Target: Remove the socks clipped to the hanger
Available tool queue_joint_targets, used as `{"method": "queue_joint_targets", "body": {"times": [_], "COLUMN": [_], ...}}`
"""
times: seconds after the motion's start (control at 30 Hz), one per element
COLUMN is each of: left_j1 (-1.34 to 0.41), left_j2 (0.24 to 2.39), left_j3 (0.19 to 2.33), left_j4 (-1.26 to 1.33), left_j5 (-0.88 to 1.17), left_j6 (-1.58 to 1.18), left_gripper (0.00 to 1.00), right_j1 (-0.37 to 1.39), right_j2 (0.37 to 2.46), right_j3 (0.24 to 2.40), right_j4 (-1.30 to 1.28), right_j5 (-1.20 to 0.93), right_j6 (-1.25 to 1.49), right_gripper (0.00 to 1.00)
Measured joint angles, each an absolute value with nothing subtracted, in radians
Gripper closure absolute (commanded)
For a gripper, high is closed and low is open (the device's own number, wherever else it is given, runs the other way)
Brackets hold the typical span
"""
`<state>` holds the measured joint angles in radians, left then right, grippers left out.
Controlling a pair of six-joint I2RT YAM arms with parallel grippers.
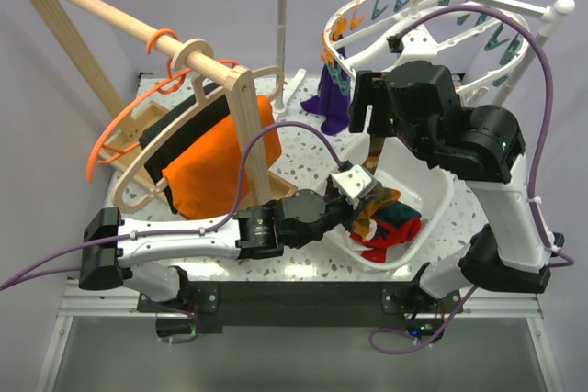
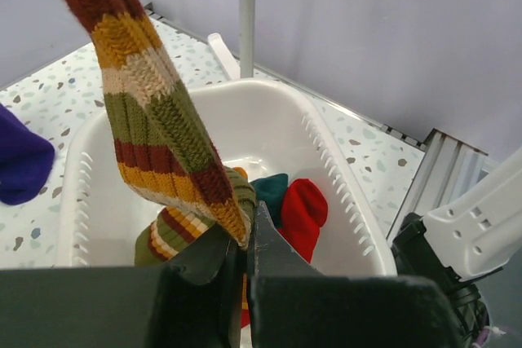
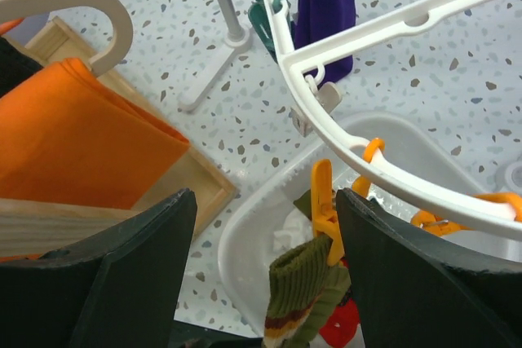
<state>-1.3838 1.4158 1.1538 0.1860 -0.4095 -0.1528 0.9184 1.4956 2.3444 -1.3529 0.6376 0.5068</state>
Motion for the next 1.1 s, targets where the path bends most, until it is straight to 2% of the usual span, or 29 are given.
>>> {"method": "queue_joint_targets", "body": {"times": [0.5, 1.1], "left_j1": [-1.415, -1.474], "left_j2": [1.433, 1.491], "left_j3": [1.175, 1.227], "left_j4": [0.133, 0.124], "left_j5": [-0.548, -0.663], "left_j6": [-0.078, 0.025], "left_gripper": [1.00, 1.00], "right_j1": [0.918, 0.918], "right_j2": [1.396, 1.493], "right_j3": [2.217, 2.226], "right_j4": [-1.362, -1.362], "right_j5": [0.612, 0.733], "right_j6": [0.517, 0.536], "right_gripper": [0.30, 0.35]}}
